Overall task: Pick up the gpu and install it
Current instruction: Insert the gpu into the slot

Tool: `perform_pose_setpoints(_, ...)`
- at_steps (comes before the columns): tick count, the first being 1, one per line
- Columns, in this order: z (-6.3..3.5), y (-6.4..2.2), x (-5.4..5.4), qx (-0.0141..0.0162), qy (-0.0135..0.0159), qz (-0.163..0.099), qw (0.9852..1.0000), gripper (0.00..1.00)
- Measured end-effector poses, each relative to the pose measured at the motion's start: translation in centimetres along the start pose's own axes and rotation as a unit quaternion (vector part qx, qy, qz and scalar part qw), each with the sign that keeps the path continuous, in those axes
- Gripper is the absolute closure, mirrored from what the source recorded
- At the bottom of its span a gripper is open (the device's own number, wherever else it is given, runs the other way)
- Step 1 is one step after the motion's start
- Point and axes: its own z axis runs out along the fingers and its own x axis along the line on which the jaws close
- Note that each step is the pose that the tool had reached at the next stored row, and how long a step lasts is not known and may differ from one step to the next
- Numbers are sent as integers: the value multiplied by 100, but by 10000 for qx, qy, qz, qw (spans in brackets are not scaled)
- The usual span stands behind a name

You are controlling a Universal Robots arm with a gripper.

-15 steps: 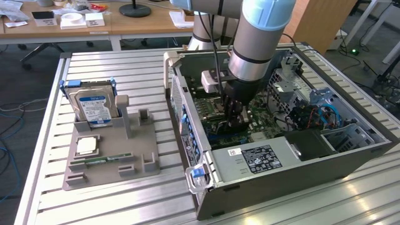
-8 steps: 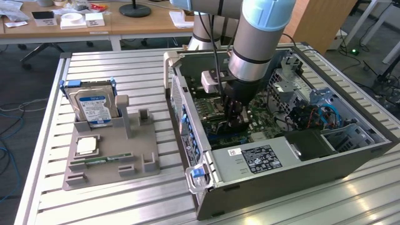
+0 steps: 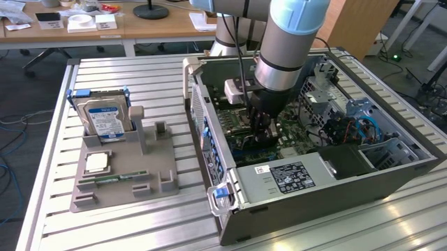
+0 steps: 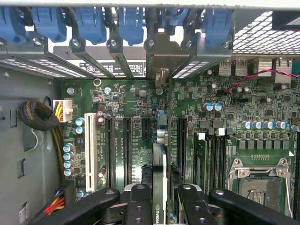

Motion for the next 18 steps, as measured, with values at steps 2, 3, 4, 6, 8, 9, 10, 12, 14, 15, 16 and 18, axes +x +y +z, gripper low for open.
perform_pose_setpoints(2,1,4,0,0,0,1,10000,74)
perform_pose_setpoints(3,2,6,0,0,0,0,10000,74)
perform_pose_setpoints(4,3,8,1,0,1,0,10000,74)
perform_pose_setpoints(6,5,10,1,-1,2,-1,10000,74)
perform_pose_setpoints(8,6,11,1,0,1,0,10000,74)
perform_pose_setpoints(9,7,11,1,0,0,1,10000,74)
perform_pose_setpoints(10,7,11,0,0,0,1,10000,74)
perform_pose_setpoints(12,7,11,0,0,0,1,10000,74)
perform_pose_setpoints(14,7,11,0,0,0,1,10000,74)
perform_pose_setpoints(15,7,11,0,0,0,1,10000,74)
perform_pose_setpoints(16,7,11,0,0,0,0,10000,74)
perform_pose_setpoints(18,7,11,1,0,0,1,10000,74)
